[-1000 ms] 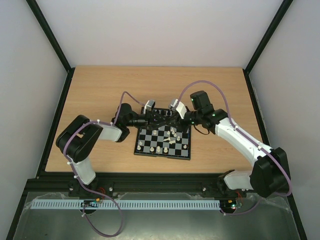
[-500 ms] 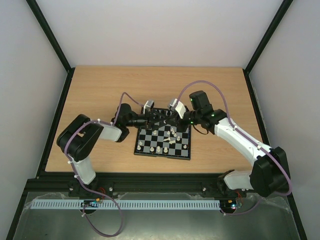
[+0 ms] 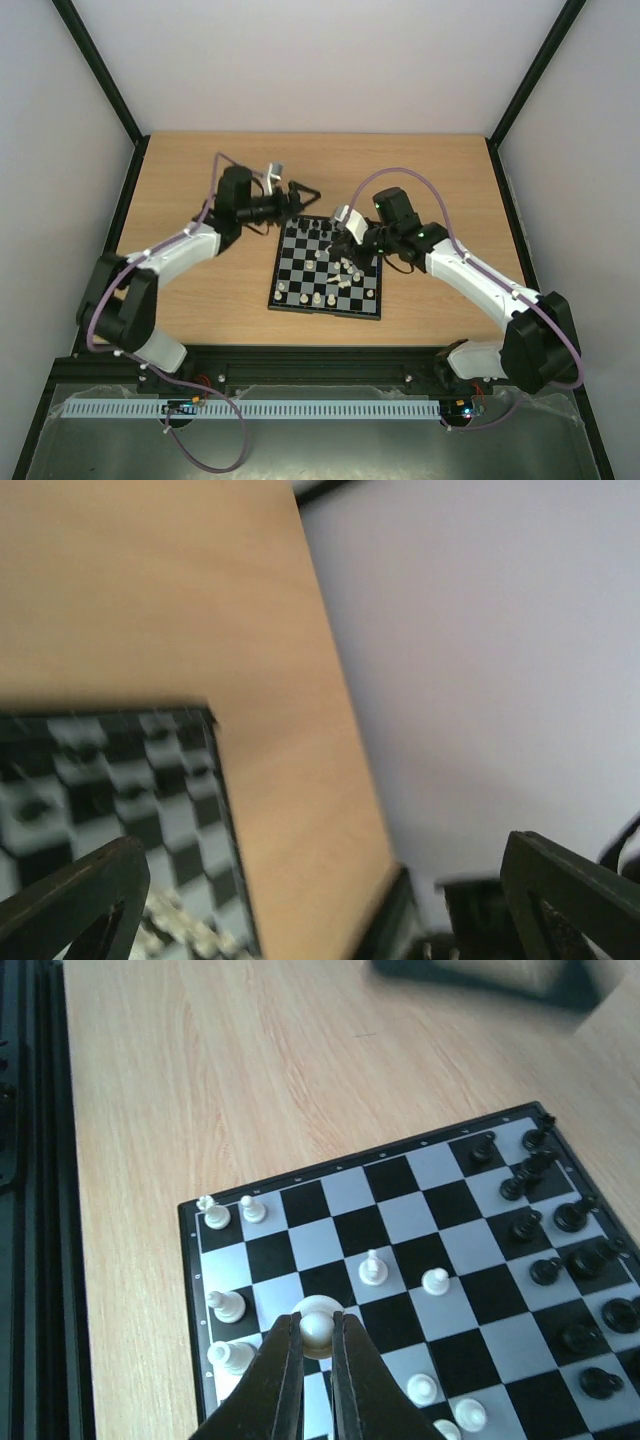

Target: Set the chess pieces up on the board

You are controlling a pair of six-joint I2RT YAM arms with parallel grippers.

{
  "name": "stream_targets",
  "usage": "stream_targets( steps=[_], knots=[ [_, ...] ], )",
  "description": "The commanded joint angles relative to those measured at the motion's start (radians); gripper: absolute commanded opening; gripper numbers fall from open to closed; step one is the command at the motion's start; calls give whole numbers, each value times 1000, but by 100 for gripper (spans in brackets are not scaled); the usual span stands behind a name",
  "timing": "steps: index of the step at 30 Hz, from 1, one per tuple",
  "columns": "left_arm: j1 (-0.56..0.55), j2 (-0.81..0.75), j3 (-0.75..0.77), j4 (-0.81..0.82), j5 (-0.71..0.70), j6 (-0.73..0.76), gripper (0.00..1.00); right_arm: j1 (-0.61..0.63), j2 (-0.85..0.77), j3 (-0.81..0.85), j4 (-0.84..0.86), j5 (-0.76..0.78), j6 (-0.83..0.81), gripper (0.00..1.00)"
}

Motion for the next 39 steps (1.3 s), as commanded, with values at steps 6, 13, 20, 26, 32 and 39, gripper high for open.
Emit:
stream_targets(
  steps=[6, 13, 20, 26, 32, 39],
  knots=[
    [119, -232, 174, -812, -614, 583, 99, 136, 120, 35, 32, 59, -34, 5],
    [206, -291, 99, -861, -672, 573, 99, 244, 265, 85, 59, 114, -66, 6],
    [228, -332, 59, -862, -692, 582, 99, 284, 422, 143, 64, 138, -59, 6],
    [228, -333, 41, -855, -650, 591, 99, 291, 504, 186, 45, 158, -40, 6],
    [228, -337, 26, -839, -636, 578, 99, 300, 546, 199, 36, 183, -29, 6],
    [229, -335, 25, -835, -622, 570, 99, 305, 572, 209, 20, 197, -26, 9]
  ],
)
